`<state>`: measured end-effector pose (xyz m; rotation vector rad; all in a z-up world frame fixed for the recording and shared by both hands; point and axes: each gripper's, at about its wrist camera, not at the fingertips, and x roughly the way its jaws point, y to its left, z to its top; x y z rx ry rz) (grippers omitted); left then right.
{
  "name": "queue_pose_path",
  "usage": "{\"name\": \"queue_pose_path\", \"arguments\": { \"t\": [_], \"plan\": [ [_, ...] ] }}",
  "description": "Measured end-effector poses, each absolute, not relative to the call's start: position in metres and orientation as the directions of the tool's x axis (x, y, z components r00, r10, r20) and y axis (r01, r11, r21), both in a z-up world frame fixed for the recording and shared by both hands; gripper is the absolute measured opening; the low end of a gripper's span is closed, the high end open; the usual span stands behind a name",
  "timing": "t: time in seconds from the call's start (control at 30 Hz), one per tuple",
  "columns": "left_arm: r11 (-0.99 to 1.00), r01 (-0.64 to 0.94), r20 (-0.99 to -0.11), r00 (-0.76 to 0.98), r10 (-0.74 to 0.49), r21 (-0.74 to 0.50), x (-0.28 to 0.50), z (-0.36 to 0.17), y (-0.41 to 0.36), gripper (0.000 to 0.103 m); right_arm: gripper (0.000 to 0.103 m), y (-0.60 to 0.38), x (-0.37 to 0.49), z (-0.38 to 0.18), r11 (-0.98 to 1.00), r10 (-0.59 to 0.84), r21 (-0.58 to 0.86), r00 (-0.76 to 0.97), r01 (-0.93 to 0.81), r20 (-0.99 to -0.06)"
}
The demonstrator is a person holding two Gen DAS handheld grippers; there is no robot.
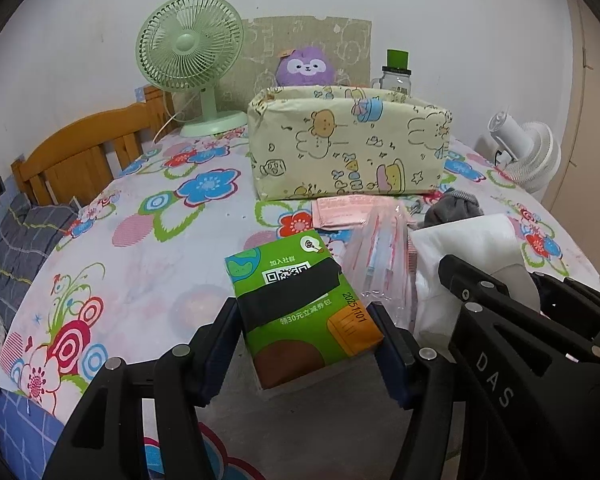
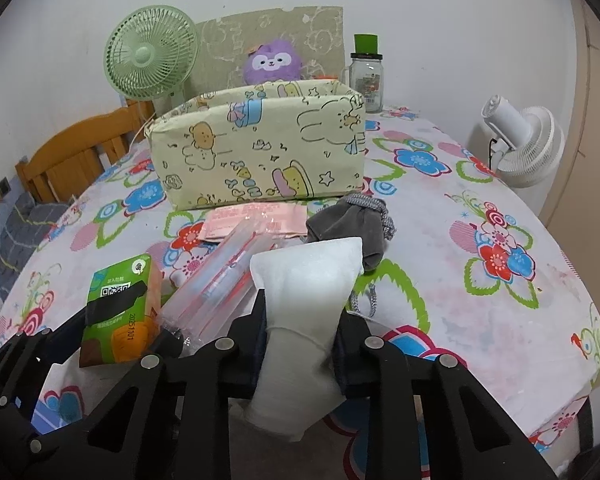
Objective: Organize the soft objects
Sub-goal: 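Grasp the green tissue pack with the left gripper while the right grasps the white towel, then carry the tissue pack and white towel over the fabric box with both grippers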
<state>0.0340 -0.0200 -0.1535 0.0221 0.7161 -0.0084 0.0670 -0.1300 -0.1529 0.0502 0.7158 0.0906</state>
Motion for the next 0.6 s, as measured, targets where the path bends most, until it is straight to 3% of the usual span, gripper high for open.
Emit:
{"name": "queue_pose_path", "arguments": {
  "t": [0.6],
  "plan": [
    [1.0, 0.011, -0.587, 0.809, 0.002, 0.019, 0.028, -0.106, -0.027, 0.064, 0.029, -0.138, 0.058, -0.106, 0.994, 0.109, 0.09, 0.806, -0.07, -0.581]
  ]
}}
